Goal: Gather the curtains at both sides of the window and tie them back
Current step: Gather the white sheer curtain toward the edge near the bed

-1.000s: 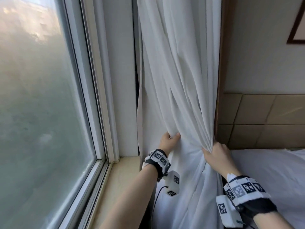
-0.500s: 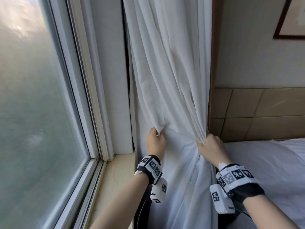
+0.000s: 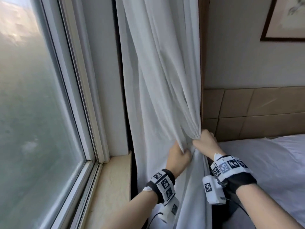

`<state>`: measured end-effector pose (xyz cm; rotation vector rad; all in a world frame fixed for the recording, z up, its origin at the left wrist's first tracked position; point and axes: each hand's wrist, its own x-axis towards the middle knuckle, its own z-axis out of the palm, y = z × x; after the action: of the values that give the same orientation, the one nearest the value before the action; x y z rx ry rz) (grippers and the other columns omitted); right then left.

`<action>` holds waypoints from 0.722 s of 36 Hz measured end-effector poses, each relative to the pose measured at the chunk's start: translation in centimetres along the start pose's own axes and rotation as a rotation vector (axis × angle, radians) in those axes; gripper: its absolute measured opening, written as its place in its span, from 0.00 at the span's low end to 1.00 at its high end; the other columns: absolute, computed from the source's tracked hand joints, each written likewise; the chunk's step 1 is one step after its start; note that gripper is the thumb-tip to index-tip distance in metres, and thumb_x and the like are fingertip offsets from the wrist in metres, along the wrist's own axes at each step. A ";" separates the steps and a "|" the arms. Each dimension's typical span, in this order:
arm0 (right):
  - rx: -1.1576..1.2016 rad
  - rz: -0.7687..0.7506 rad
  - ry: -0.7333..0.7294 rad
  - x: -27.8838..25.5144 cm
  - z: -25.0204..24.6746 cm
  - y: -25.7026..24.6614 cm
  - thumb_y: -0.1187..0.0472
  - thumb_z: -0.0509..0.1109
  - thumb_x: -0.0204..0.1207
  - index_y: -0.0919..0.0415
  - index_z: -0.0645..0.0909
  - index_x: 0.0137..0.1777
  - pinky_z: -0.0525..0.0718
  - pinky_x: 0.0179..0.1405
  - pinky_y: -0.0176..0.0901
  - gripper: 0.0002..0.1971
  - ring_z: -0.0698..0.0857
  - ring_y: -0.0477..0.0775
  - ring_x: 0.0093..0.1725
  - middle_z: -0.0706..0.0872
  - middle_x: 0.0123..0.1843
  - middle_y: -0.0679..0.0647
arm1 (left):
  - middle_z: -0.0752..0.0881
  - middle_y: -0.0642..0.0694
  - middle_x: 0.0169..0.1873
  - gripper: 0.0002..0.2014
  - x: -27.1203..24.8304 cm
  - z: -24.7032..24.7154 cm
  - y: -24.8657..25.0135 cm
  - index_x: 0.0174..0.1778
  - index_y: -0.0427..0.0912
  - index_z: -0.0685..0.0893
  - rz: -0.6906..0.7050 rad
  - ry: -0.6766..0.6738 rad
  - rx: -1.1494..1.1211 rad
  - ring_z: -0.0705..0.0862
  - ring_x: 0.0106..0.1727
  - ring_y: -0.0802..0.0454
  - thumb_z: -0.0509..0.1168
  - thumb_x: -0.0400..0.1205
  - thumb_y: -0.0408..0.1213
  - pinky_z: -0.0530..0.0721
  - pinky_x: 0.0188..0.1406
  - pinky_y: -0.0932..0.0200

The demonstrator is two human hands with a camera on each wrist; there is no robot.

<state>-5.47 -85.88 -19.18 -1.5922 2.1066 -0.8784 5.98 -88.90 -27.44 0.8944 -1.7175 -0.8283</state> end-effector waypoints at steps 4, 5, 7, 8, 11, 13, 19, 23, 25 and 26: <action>-0.077 -0.018 -0.042 -0.5 0.2 -0.2 0.52 0.66 0.69 0.59 0.82 0.54 0.83 0.51 0.49 0.16 0.83 0.63 0.53 0.84 0.53 0.60 | 0.84 0.43 0.53 0.17 -0.2 1.2 0.3 0.59 0.44 0.78 0.144 -0.086 0.246 0.83 0.53 0.44 0.55 0.74 0.35 0.82 0.50 0.53; -0.083 -0.016 -0.052 -0.7 0.1 -0.3 0.52 0.65 0.70 0.61 0.80 0.54 0.83 0.51 0.49 0.16 0.82 0.63 0.54 0.83 0.54 0.59 | 0.84 0.42 0.51 0.16 -0.1 1.3 0.7 0.56 0.43 0.78 0.148 -0.101 0.287 0.83 0.51 0.43 0.56 0.73 0.36 0.81 0.46 0.53; -0.058 -0.014 -0.093 -1.2 -0.2 -0.7 0.52 0.62 0.75 0.63 0.76 0.49 0.80 0.50 0.47 0.13 0.81 0.61 0.54 0.81 0.53 0.59 | 0.83 0.40 0.46 0.16 0.3 1.2 1.4 0.50 0.40 0.77 0.142 -0.174 0.379 0.83 0.46 0.40 0.55 0.69 0.41 0.79 0.38 0.53; -0.026 -0.019 -0.119 -1.3 -0.3 -0.9 0.50 0.61 0.77 0.62 0.75 0.47 0.79 0.50 0.47 0.14 0.81 0.60 0.53 0.80 0.53 0.59 | 0.83 0.38 0.43 0.17 0.5 1.2 1.7 0.48 0.38 0.77 0.152 -0.217 0.440 0.83 0.43 0.38 0.54 0.68 0.42 0.76 0.34 0.55; 0.038 -0.035 -0.167 -1.2 -0.6 -1.0 0.35 0.62 0.71 0.63 0.78 0.51 0.82 0.56 0.52 0.29 0.83 0.58 0.52 0.83 0.54 0.59 | 0.84 0.34 0.40 0.10 0.8 1.2 2.6 0.41 0.37 0.75 0.181 -0.336 0.601 0.83 0.40 0.34 0.55 0.67 0.37 0.74 0.31 0.55; 0.048 -0.029 -0.194 -1.0 -0.5 -1.1 0.25 0.66 0.62 0.61 0.80 0.53 0.83 0.54 0.49 0.37 0.85 0.54 0.51 0.84 0.52 0.55 | 0.84 0.33 0.43 0.12 1.0 1.2 2.6 0.47 0.35 0.76 0.208 -0.397 0.631 0.83 0.43 0.33 0.59 0.68 0.31 0.77 0.32 0.51; -0.090 -0.028 -0.060 -0.3 0.1 -1.4 0.40 0.74 0.68 0.65 0.79 0.59 0.84 0.53 0.50 0.30 0.84 0.62 0.55 0.84 0.57 0.60 | 0.62 0.39 0.78 0.41 1.9 -0.8 0.4 0.82 0.40 0.55 0.132 -0.682 0.600 0.68 0.73 0.41 0.69 0.77 0.46 0.71 0.73 0.46; -0.141 -0.009 -0.010 0.2 0.0 -1.5 0.51 0.65 0.81 0.70 0.72 0.69 0.76 0.62 0.52 0.25 0.76 0.69 0.68 0.75 0.70 0.69 | 0.84 0.47 0.54 0.21 3.3 -5.3 -0.8 0.58 0.39 0.85 -0.043 -0.489 0.249 0.82 0.51 0.51 0.67 0.79 0.52 0.78 0.56 0.59; -0.132 -0.020 -0.018 0.4 0.0 -1.6 0.50 0.64 0.81 0.70 0.73 0.68 0.76 0.61 0.51 0.25 0.76 0.69 0.68 0.75 0.69 0.69 | 0.88 0.46 0.50 0.12 4.4 -8.1 -2.4 0.52 0.39 0.89 -0.085 -0.207 0.177 0.84 0.50 0.51 0.68 0.82 0.44 0.78 0.51 0.63; -0.125 -0.027 -0.020 0.4 0.1 -1.5 0.51 0.64 0.81 0.70 0.73 0.67 0.76 0.60 0.51 0.24 0.77 0.69 0.67 0.76 0.68 0.69 | 0.88 0.45 0.49 0.10 4.8 -9.5 -3.4 0.53 0.38 0.88 -0.087 -0.045 0.158 0.84 0.49 0.52 0.69 0.81 0.39 0.78 0.50 0.60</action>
<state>-4.41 -86.53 -18.21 -1.6877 2.1684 -0.7496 14.49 -95.87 -25.51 1.0706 -1.8129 -0.7829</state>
